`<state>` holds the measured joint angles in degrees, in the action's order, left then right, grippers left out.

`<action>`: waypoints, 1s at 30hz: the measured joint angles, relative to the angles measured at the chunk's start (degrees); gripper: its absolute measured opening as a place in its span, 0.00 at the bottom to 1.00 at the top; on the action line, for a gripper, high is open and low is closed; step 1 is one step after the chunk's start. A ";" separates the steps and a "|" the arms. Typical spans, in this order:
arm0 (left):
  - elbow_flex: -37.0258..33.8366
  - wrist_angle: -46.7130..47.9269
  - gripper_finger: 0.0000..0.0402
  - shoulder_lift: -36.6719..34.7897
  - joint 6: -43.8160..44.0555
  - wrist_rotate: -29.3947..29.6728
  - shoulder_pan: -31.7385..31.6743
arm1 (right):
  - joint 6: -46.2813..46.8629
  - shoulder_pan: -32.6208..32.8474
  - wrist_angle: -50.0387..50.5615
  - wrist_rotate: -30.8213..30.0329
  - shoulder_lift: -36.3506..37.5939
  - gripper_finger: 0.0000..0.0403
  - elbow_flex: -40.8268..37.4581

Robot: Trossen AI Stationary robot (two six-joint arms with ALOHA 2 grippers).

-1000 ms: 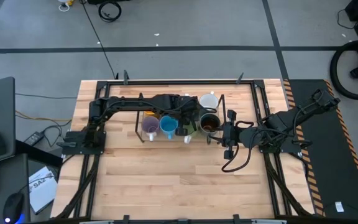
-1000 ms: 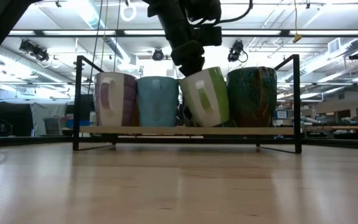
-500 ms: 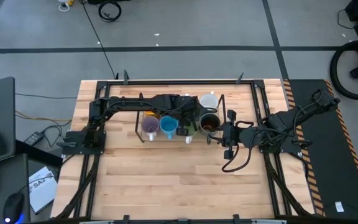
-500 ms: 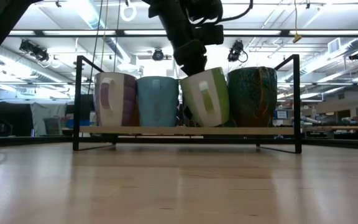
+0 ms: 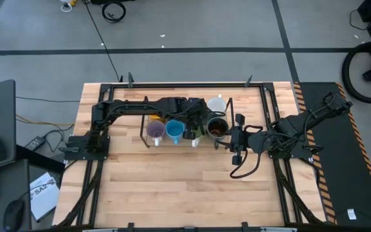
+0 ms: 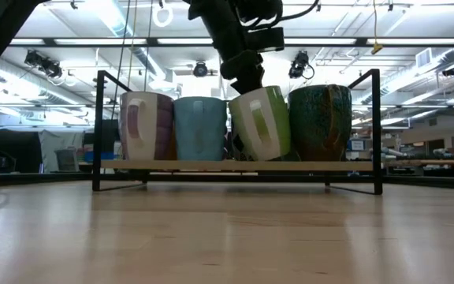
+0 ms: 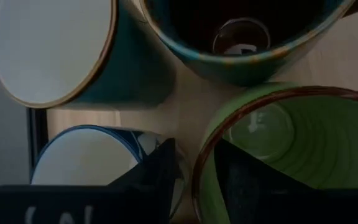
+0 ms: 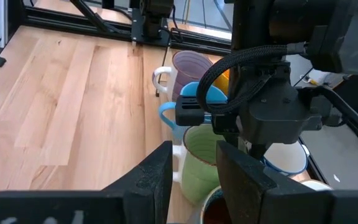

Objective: Place coffee mugs
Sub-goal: Put the green mug on the shelf, then return to Home Position

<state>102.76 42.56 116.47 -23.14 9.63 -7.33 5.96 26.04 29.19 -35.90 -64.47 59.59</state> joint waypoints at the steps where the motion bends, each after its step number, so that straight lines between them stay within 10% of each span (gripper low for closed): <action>1: 0.00 0.04 0.30 -0.11 -0.35 0.39 0.02 | 0.00 0.00 0.00 0.00 0.00 0.32 0.00; 30: 0.00 -3.62 0.30 -4.06 -2.15 3.29 0.79 | -0.03 -0.09 -0.01 -0.75 0.00 0.32 0.00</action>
<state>102.76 38.93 112.41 -25.29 12.91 -6.55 5.93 25.96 29.19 -36.65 -64.47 59.59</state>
